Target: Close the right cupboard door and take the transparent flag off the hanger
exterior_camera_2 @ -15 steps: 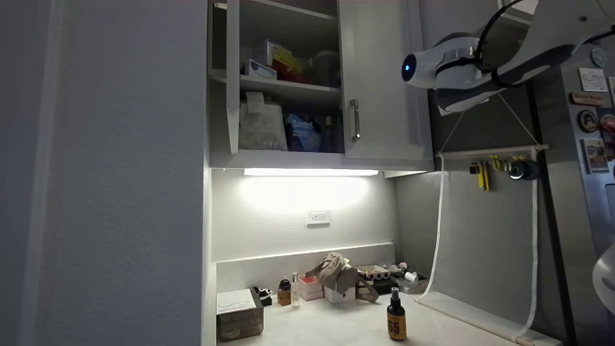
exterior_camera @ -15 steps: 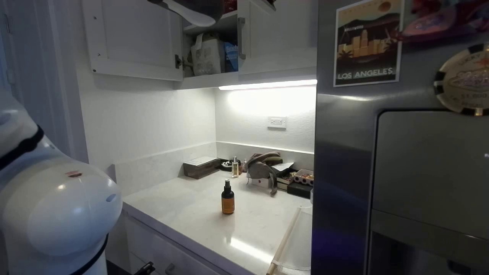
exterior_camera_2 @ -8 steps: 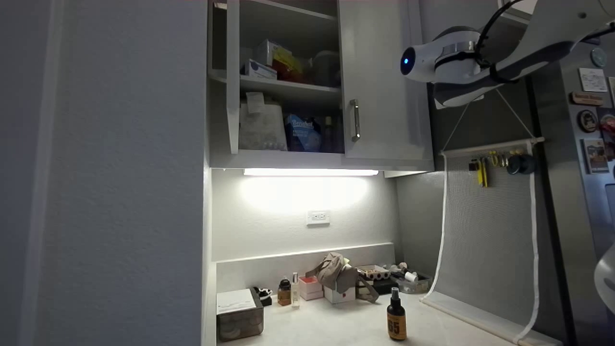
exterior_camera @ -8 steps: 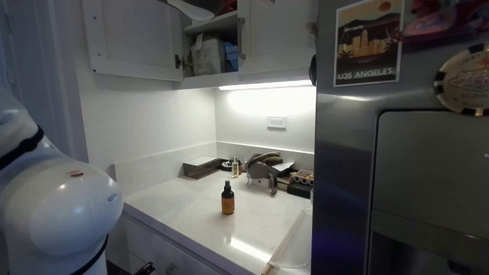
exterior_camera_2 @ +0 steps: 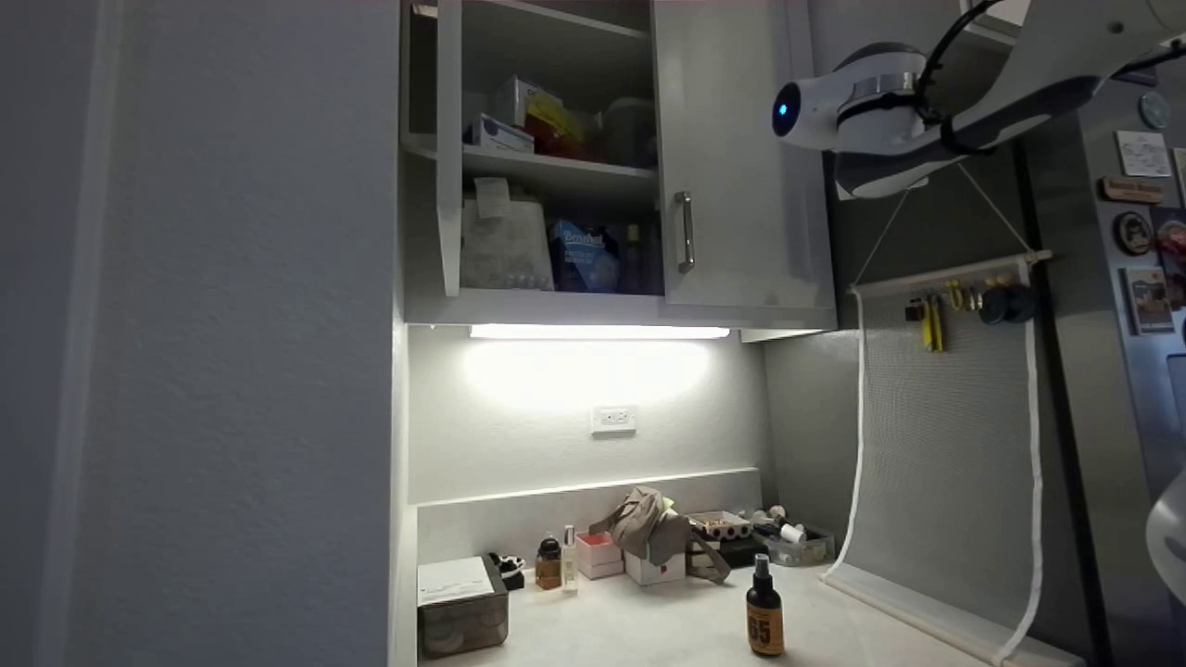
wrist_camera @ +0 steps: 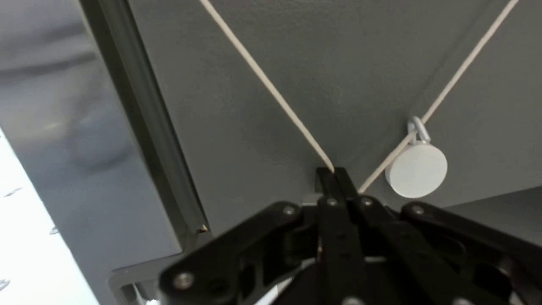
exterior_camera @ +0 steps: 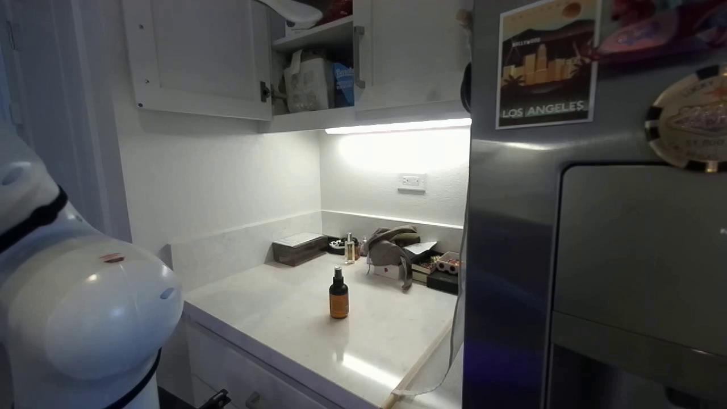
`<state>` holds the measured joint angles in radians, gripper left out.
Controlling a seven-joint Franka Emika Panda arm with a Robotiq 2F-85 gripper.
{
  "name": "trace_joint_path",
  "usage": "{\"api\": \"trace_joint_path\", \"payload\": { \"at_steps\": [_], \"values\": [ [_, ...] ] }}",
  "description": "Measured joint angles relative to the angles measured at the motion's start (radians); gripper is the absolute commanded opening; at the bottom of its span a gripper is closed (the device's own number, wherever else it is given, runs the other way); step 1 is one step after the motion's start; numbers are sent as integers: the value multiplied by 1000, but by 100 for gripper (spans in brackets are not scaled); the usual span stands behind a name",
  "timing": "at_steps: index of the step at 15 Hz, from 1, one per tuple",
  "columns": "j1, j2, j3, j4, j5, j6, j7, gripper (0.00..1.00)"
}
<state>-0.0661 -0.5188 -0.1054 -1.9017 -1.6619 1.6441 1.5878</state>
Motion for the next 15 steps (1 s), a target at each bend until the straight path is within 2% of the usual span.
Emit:
{"api": "trace_joint_path", "payload": {
  "at_steps": [10, 15],
  "values": [
    [3, 104, -7, 115, -1, 57, 13, 0],
    [28, 127, 3, 143, 10, 76, 12, 0]
  ]
}}
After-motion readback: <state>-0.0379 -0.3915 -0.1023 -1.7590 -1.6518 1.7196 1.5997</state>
